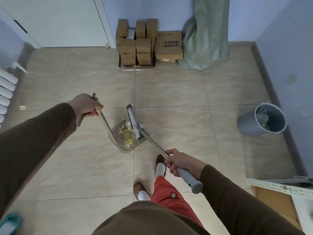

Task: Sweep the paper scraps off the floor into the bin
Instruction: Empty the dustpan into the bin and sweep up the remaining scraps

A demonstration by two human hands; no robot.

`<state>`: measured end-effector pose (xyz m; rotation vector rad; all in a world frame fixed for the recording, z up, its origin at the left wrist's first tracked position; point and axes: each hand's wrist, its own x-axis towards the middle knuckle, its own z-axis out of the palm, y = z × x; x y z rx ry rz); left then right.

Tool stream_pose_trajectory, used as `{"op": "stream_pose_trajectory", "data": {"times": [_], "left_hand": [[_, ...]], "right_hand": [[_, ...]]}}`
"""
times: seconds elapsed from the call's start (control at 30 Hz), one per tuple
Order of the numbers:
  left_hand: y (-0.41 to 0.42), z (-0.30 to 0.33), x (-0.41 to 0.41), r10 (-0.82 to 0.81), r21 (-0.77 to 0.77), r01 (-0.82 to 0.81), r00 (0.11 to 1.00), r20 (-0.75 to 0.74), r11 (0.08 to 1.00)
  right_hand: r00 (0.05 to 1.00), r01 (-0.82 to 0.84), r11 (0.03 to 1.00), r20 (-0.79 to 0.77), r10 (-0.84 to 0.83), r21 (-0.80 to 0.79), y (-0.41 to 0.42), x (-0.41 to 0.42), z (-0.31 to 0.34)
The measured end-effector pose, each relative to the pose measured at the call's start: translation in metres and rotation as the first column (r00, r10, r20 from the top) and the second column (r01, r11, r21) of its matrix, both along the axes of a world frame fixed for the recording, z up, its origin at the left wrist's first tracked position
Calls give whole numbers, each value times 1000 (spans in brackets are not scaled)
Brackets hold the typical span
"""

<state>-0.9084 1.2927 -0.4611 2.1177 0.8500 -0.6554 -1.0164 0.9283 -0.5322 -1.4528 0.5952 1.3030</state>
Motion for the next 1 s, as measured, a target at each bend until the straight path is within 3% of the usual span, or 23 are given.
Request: {"op": "stream_pose_trajectory", "data": {"times": [0.13,0.27,0.4,0.53,0.67,0.83,0.9,1.0], "left_hand": [[23,-6,-26,53,-55,-60,989,-136,997],[37,-11,-60,95,-38,-98,993,-75,994],[39,-19,-93,181,-50,-180,983,15,982],[37,-18,-107,206,-52,-204,978,43,978],[39,-21,-108,213,-36,-212,977,30,977],[43,-24,-101,248,-47,-250,968,-37,967],[44,-25,-98,250,-65,-254,966,-68,965],[41,-19,-92,244,-117,-255,964,-104,960]], "right_hand": [[998,68,998,4,-69,6,-22,-1,16],[994,26,999,109,-21,-43,-30,10,23],[952,-137,977,251,176,-165,-15,48,18],[849,-309,896,333,411,-319,20,108,-18],[686,-495,714,283,671,-495,63,139,-55],[570,-655,568,167,804,-498,66,96,-69],[577,-693,571,138,805,-440,47,72,-56],[679,-660,668,110,726,-343,11,52,-21]]}}
